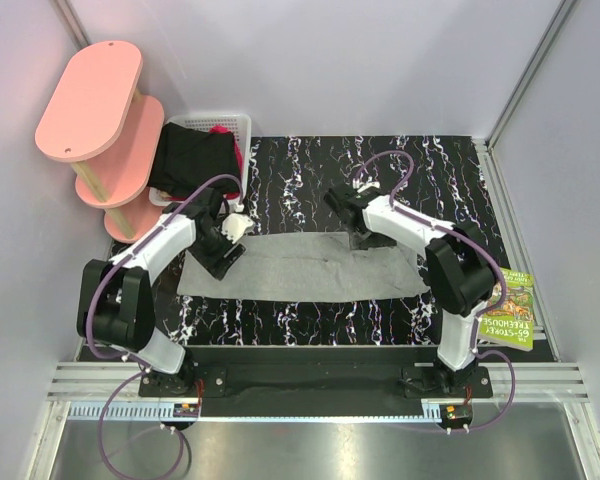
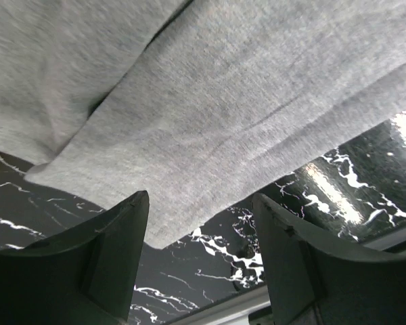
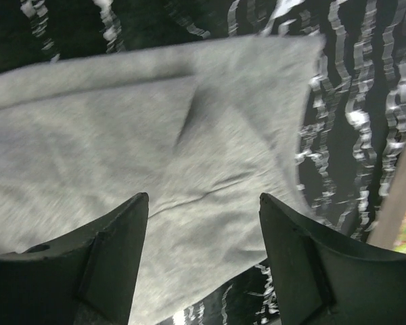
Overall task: Fold and stack the t-shirts
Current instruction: Fold the other side of the tshirt into a rectangle
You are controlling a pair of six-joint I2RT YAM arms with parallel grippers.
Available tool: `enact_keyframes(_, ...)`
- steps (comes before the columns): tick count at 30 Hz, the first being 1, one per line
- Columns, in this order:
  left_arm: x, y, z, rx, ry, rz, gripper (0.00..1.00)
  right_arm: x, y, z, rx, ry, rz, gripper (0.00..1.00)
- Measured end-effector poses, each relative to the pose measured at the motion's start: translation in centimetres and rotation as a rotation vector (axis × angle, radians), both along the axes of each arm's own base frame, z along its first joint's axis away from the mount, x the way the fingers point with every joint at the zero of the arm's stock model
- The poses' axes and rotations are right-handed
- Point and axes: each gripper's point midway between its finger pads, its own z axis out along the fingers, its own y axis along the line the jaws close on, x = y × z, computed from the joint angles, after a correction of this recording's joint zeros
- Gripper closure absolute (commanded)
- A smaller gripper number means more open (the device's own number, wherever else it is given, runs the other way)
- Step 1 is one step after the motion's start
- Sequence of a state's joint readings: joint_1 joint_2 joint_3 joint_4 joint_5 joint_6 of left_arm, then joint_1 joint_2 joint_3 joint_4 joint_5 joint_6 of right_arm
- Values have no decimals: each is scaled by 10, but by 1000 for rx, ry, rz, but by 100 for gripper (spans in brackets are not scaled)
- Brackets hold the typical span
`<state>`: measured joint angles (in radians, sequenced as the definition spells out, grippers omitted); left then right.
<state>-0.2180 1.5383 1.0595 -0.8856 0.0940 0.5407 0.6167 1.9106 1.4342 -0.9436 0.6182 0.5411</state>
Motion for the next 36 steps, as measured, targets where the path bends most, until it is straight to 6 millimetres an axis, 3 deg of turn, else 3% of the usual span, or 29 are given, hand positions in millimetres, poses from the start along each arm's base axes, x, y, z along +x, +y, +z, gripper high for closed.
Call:
enact_keyframes(9,-14,13,-30,40,77,25,33,-23,25,-25,144,77,63,39)
enact_keyframes(22,-5,32,-37,53,71,84,34,-6,36,-32,145,61,118,44)
enact_keyframes(29,-5,32,-36,55,68,81,34,3,42,-49,127,79,131,67)
enact_keyframes(33,-5,32,-34,54,62,82,34,7,43,-52,126,76,133,91)
enact_keyframes(36,-5,32,-33,54,58,82,34,9,42,-52,127,74,130,95)
